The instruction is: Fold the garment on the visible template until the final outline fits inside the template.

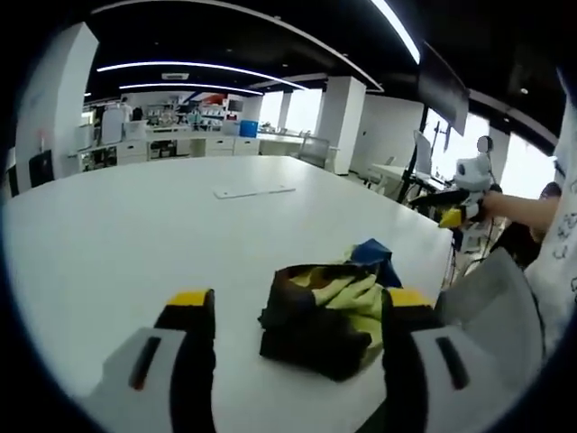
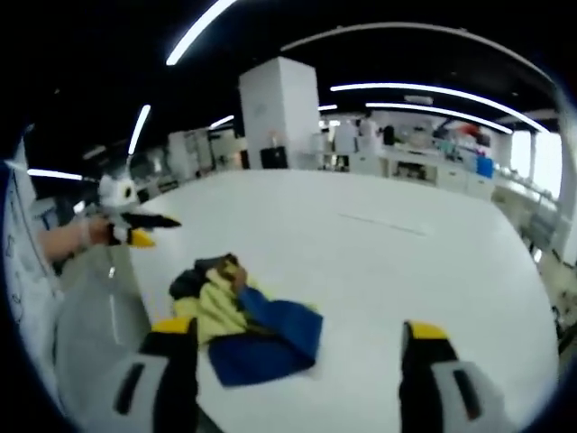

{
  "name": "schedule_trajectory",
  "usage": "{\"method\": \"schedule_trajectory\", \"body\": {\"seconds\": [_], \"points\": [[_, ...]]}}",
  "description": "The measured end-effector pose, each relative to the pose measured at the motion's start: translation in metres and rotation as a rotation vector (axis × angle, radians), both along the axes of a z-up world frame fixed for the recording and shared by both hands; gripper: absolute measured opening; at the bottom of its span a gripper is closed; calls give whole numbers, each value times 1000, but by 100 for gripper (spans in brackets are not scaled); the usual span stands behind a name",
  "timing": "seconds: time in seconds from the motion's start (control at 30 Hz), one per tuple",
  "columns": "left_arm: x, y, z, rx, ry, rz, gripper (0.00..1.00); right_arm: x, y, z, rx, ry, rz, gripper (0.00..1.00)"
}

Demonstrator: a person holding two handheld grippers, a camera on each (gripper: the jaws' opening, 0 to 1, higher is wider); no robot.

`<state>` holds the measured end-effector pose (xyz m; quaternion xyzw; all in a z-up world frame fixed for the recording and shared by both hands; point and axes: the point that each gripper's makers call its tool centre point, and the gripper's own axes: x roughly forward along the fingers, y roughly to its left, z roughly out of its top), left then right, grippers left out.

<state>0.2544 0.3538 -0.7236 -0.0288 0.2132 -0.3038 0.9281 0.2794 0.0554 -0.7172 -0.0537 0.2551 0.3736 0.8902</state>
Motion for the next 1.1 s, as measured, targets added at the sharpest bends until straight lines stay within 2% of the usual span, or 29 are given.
{"method": "schedule_trajectory", "body": {"seconds": [0.13,0.23,0.33,0.4,0.5,0.67,1.0,1.1], "points": [[9,-2,-11,3,18,0,65,0,6,-9,-51,-6,28,89],[10,-3,-20,36,37,-27,62,0,13,-15,-71,-6,57,83],[10,-11,-22,37,53,-42,59,-1,21,-19,-96,-9,91,78],[13,-13,-25,38,59,-51,54,0,25,-23,-125,-27,114,70],[18,-14,-29,39,65,-58,51,0,33,-28,-134,-15,140,68],[25,-15,-38,47,91,-70,44,-3,42,-36,-179,-17,200,59],[27,-17,-58,73,143,-69,33,-7,62,-54,-275,-37,301,37],[26,-15,-60,71,153,-64,29,-2,61,-66,-304,-42,316,32]]}}
